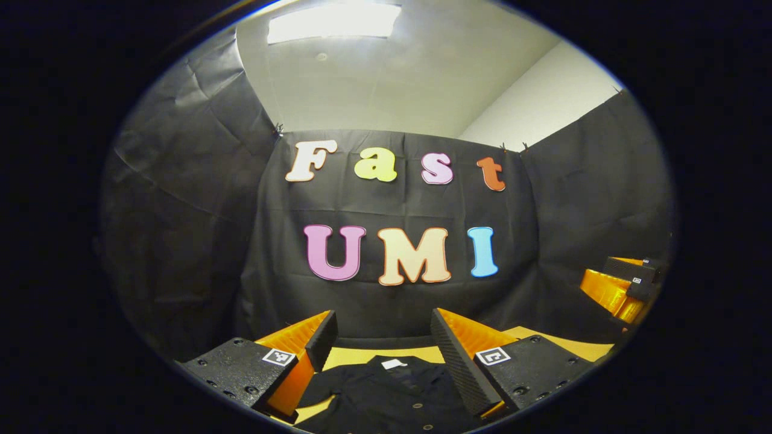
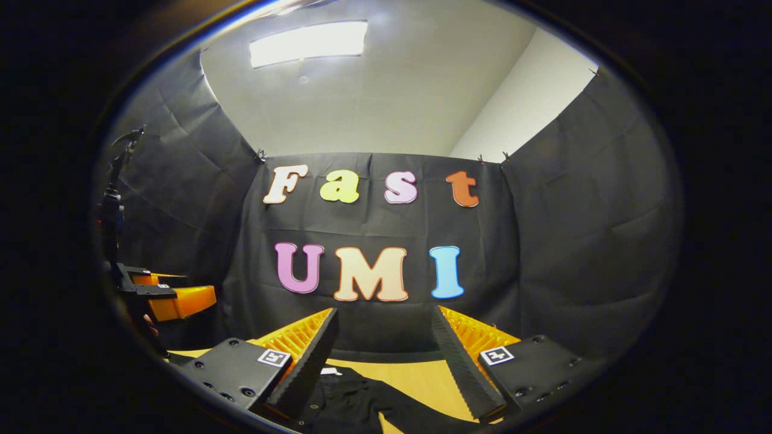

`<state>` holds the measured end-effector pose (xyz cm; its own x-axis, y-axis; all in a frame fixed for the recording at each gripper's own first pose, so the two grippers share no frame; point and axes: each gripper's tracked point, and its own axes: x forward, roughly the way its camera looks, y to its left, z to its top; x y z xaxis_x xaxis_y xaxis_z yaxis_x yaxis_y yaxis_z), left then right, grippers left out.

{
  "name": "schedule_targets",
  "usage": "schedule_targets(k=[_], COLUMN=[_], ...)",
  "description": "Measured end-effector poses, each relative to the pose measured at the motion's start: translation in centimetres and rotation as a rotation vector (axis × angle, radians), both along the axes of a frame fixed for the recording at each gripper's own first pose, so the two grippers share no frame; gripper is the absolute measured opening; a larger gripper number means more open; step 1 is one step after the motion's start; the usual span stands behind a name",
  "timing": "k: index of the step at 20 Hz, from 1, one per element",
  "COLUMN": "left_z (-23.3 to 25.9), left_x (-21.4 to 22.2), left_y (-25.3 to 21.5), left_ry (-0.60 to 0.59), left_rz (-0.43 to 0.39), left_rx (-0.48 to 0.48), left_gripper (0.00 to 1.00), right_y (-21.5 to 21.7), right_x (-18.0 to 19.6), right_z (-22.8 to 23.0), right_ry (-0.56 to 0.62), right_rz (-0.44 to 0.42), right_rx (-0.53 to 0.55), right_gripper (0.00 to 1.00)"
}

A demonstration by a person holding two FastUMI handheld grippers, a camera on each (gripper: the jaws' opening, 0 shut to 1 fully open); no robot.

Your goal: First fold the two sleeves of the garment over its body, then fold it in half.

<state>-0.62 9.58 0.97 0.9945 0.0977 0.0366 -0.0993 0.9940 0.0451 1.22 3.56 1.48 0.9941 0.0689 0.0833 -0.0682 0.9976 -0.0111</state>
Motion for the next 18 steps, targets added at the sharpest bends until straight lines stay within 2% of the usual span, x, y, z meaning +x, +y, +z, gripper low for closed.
schedule_targets(k=[4,9,10,14,18], left_z=[0.0,-1.4,-1.5,-1.6,-3.0], left_x=[-0.4,0.0,0.3,1.0,1.4], left_y=[3.1,5.7,6.0,7.1,6.6], left_ry=[-0.005,0.035,0.038,0.033,0.064], left_rz=[0.010,-0.002,-0.001,0.052,0.052], left_rx=[0.001,-0.008,-0.018,-0.060,-0.068], left_gripper=[0.92,0.92,0.92,0.92,0.92], right_y=[1.2,1.4,1.4,1.9,1.9], right_x=[-0.1,-0.4,-0.4,0.2,0.0], right_z=[-0.7,-1.3,-1.3,-1.7,-2.2], right_ry=[0.028,0.071,0.073,0.083,0.117], right_rz=[0.014,-0.011,-0.009,0.027,0.022], right_rx=[0.006,0.000,-0.003,-0.001,0.016], right_gripper=[0.96,0.96,0.99,0.99,0.99])
